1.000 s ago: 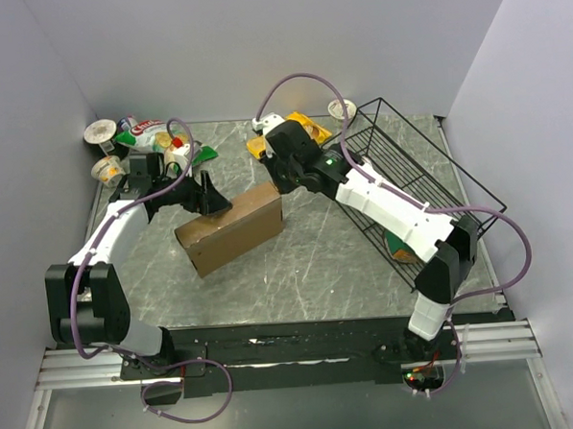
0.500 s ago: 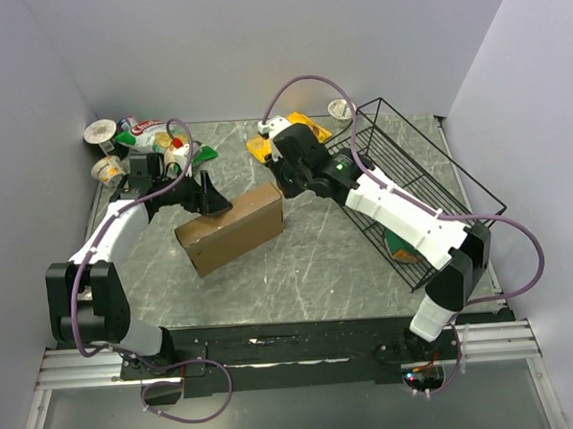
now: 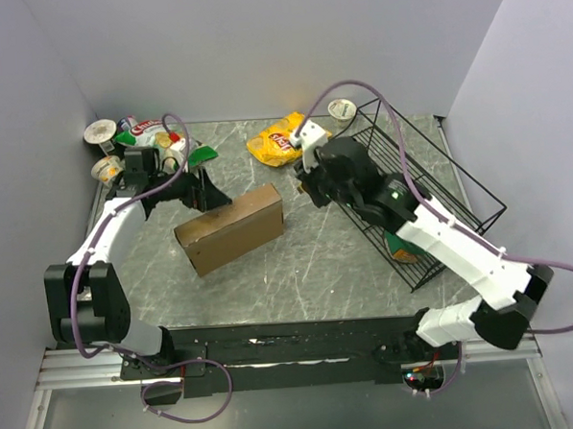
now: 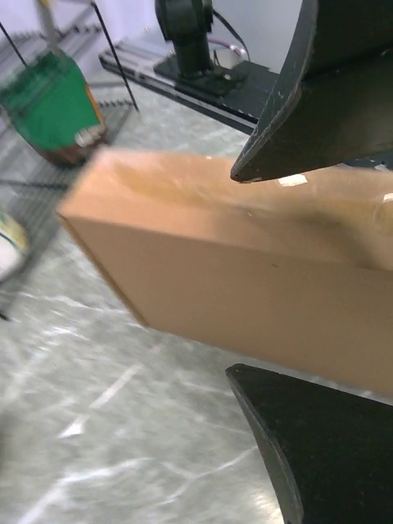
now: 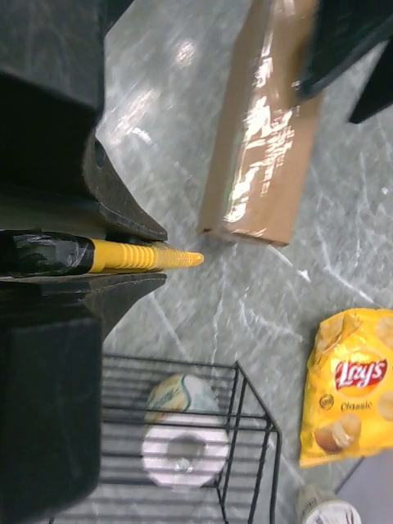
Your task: Unpack the express box
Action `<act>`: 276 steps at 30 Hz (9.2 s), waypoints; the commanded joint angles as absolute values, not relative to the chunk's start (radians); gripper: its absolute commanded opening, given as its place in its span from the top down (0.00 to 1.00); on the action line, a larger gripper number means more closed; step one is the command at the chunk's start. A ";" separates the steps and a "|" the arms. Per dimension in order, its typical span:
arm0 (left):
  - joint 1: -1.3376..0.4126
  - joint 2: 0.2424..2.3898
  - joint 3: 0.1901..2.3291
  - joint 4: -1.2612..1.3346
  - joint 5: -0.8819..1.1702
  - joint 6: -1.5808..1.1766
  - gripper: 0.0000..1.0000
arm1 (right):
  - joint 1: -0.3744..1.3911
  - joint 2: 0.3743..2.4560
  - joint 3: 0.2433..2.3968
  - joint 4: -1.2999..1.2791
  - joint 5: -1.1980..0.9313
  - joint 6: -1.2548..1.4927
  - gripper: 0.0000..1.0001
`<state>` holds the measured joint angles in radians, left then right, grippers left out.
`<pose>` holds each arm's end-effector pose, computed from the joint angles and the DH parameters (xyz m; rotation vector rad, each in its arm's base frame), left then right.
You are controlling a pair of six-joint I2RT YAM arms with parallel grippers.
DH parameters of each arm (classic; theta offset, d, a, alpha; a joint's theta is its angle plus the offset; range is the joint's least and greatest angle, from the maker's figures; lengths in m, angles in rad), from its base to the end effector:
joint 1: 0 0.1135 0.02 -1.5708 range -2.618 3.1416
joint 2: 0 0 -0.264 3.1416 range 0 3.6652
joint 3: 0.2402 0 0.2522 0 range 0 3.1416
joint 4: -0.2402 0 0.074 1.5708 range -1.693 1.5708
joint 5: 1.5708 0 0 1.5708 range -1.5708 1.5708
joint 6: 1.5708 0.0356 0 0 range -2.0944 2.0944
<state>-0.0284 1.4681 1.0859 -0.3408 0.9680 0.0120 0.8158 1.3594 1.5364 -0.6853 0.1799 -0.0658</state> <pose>0.3123 -0.0382 0.2781 0.5352 2.0689 -1.1007 0.2037 0.2071 0.4208 -0.7872 1.9269 0.2729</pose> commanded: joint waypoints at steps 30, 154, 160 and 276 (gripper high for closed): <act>0.444 1.239 0.930 -1.192 0.874 1.058 0.20 | 0.844 1.496 1.413 -0.577 -0.057 -0.121 1.00; -0.100 1.764 1.218 -0.206 1.088 0.058 0.04 | 1.161 1.914 2.155 -0.808 0.279 -0.072 1.00; -0.100 1.758 1.203 -0.181 1.075 0.038 0.04 | 1.158 1.925 2.164 -0.811 0.290 -0.031 1.00; -0.101 1.799 1.203 -0.164 1.028 0.014 0.04 | 1.163 1.939 2.123 -0.879 0.341 0.032 1.00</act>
